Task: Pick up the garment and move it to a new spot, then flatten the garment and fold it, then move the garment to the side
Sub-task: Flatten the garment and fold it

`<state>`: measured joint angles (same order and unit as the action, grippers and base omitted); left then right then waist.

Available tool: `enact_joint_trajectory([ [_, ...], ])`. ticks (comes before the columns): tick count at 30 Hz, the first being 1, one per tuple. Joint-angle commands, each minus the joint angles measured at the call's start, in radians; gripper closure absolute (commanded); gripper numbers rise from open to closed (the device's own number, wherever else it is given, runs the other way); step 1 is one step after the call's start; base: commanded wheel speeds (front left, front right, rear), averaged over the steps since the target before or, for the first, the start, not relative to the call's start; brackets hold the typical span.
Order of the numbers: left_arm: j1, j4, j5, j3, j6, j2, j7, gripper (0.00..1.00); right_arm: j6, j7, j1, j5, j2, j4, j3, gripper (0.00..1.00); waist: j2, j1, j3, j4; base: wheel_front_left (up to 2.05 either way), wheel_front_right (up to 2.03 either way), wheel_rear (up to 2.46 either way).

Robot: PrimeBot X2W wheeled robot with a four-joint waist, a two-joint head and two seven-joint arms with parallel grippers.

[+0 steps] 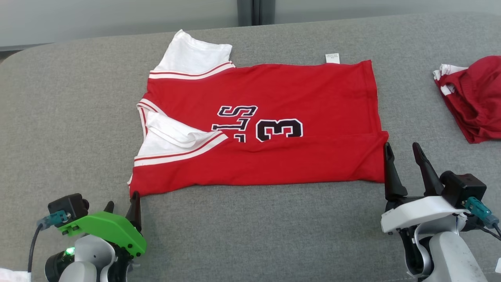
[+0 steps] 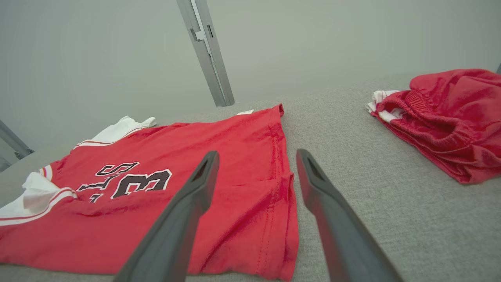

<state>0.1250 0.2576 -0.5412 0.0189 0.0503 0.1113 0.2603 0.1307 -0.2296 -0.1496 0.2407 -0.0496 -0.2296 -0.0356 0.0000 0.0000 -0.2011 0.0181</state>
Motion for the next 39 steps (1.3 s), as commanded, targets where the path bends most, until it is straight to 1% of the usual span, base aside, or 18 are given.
enact_joint_trajectory([
  [1, 0.024, 0.003, -0.011, -0.009, 0.007, 0.002, 0.009, 0.00, 0.000, 0.005, -0.005, -0.007, -0.002, 0.006, 0.001, 0.00, 0.0000, 0.0000, -0.016, -0.017, 0.00, 0.00, 0.00],
  [7, 0.050, 0.035, -0.038, -0.016, 0.014, 0.010, 0.047, 0.00, 0.000, 0.020, -0.002, -0.010, -0.002, -0.006, -0.002, 0.00, 0.0000, 0.0000, -0.033, -0.045, 0.00, 0.00, 0.00],
  [9, 0.050, 0.046, -0.043, -0.015, 0.016, 0.009, 0.054, 0.17, 0.000, 0.026, -0.003, -0.011, -0.002, -0.015, -0.002, 0.00, 0.0000, 0.0000, -0.034, -0.050, 0.00, 0.00, 0.00],
  [11, 0.054, 0.062, -0.052, -0.017, 0.017, 0.006, 0.058, 0.30, 0.000, 0.034, -0.005, -0.006, -0.002, -0.025, 0.003, 0.00, 0.0000, 0.0000, -0.036, -0.053, 0.00, 0.00, 0.00],
  [12, 0.055, 0.069, -0.054, -0.017, 0.017, 0.004, 0.057, 0.35, 0.000, 0.036, -0.007, -0.005, -0.002, -0.030, 0.005, 0.00, 0.0000, 0.0000, -0.037, -0.054, 0.00, 0.00, 0.00],
  [14, 0.063, 0.088, -0.058, -0.016, 0.016, 0.003, 0.057, 0.53, 0.000, 0.047, -0.010, -0.002, -0.002, -0.043, 0.011, 0.00, 0.0000, 0.0000, -0.038, -0.056, 0.00, 0.00, 0.00],
  [15, 0.067, 0.097, -0.061, -0.014, 0.011, 0.001, 0.059, 0.66, 0.000, 0.054, -0.011, -0.001, -0.002, -0.051, 0.013, 0.00, 0.0000, 0.0000, -0.039, -0.057, 0.00, 0.00, 0.00],
  [16, 0.070, 0.102, -0.064, -0.013, 0.007, -0.002, 0.058, 0.76, 0.000, 0.060, -0.012, -0.002, -0.002, -0.059, 0.013, 0.00, 0.0000, 0.0000, -0.040, -0.058, 0.00, 0.00, 0.00],
  [17, 0.074, 0.105, -0.065, -0.011, 0.003, -0.004, 0.053, 0.94, 0.000, 0.066, -0.013, -0.005, -0.002, -0.068, 0.015, 0.00, 0.0000, 0.0000, -0.040, -0.058, 0.00, 0.00, 0.00],
  [18, 0.078, 0.106, -0.066, -0.010, 0.000, -0.004, 0.049, 1.00, 0.000, 0.072, -0.015, -0.005, -0.002, -0.077, 0.016, 0.00, 0.0000, 0.0000, -0.041, -0.058, 0.00, 0.00, 0.00],
  [22, 0.094, 0.087, -0.066, -0.008, -0.013, -0.006, 0.013, 1.00, 0.000, 0.098, -0.025, 0.006, -0.002, -0.129, 0.029, 0.00, 0.0000, 0.0000, -0.041, -0.053, 0.00, 0.00, 0.00],
  [26, 0.090, 0.063, -0.064, -0.016, -0.014, 0.001, -0.016, 1.00, 0.000, 0.108, -0.048, 0.012, -0.002, -0.199, 0.024, 0.00, 0.0000, 0.0000, -0.038, -0.039, 0.00, 0.00, 0.00],
  [31, 0.067, 0.026, -0.061, -0.011, -0.013, 0.004, -0.026, 1.00, 0.000, 0.092, -0.088, 0.021, -0.002, -0.280, 0.019, 0.00, 0.0000, 0.0000, -0.037, -0.022, 0.00, 0.00, 0.00],
  [35, 0.050, -0.002, -0.062, -0.003, -0.014, -0.003, -0.028, 1.00, 0.000, 0.099, -0.117, 0.032, -0.001, -0.343, 0.040, 0.00, 0.0000, 0.0000, -0.033, -0.015, 0.00, 0.00, 0.00],
  [36, 0.045, -0.009, -0.063, -0.001, -0.013, -0.005, -0.029, 1.00, 0.000, 0.103, -0.124, 0.031, -0.001, -0.361, 0.048, 0.02, 0.0000, 0.0000, -0.031, -0.014, 0.00, 0.00, 0.00],
  [37, 0.043, -0.014, -0.064, 0.001, -0.013, -0.005, -0.030, 1.00, 0.000, 0.104, -0.129, 0.034, 0.000, -0.373, 0.054, 0.40, 0.0000, 0.0000, -0.030, -0.013, 0.00, 0.00, 0.00],
  [38, 0.038, -0.021, -0.064, 0.003, -0.014, -0.006, -0.031, 1.00, 0.000, 0.112, -0.134, 0.035, 0.000, -0.390, 0.062, 0.61, 0.0000, 0.0000, -0.026, -0.012, 0.00, 0.00, 0.00],
  [39, 0.035, -0.025, -0.063, 0.004, -0.014, -0.006, -0.032, 1.00, 0.000, 0.115, -0.138, 0.036, 0.001, -0.400, 0.068, 0.86, 0.0000, 0.0000, -0.024, -0.012, 0.00, 0.00, 0.00],
])
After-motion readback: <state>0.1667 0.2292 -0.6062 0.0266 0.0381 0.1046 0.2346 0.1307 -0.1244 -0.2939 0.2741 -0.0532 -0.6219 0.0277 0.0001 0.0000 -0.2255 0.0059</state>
